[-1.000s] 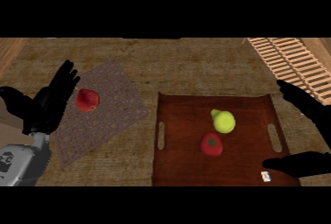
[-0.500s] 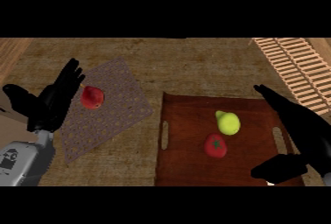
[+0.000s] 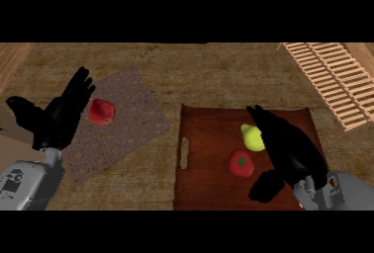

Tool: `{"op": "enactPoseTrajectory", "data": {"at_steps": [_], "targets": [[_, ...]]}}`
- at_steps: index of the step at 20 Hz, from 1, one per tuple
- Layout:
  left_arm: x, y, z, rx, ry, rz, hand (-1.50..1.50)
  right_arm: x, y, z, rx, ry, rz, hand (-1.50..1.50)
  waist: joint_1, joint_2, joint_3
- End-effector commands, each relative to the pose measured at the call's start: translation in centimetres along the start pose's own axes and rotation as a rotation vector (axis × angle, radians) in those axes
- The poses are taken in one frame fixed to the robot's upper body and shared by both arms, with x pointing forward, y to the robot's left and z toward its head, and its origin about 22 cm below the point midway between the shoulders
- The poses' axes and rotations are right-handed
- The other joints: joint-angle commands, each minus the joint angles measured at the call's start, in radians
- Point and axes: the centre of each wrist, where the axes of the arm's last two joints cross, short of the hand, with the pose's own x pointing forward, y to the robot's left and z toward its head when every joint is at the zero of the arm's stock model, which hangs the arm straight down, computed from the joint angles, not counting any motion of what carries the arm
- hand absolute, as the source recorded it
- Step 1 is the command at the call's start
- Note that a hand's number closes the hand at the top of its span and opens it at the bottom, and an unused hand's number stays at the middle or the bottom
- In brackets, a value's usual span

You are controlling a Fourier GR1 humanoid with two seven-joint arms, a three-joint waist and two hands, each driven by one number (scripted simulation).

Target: Pick the tomato from the tray and place it in the tiered shelf

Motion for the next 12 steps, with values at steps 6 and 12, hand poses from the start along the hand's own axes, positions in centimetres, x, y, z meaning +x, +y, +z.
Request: {"op": "enactPoseTrajectory", "data": {"at_steps": [6,12], "targets": [[-1.0,1.1,-0.2,0.024,0.007,-0.002,0.0,3.2,1.1,-0.8,0.046,0.191,0.142,-1.5,-0.016,-0.002,0.001],[-0.9,1.1,0.5,0.015,0.005,-0.011,0.0,3.5,2.4,-1.6,0.069,0.212,0.149,-1.5,-0.016,-0.002,0.002]]}}
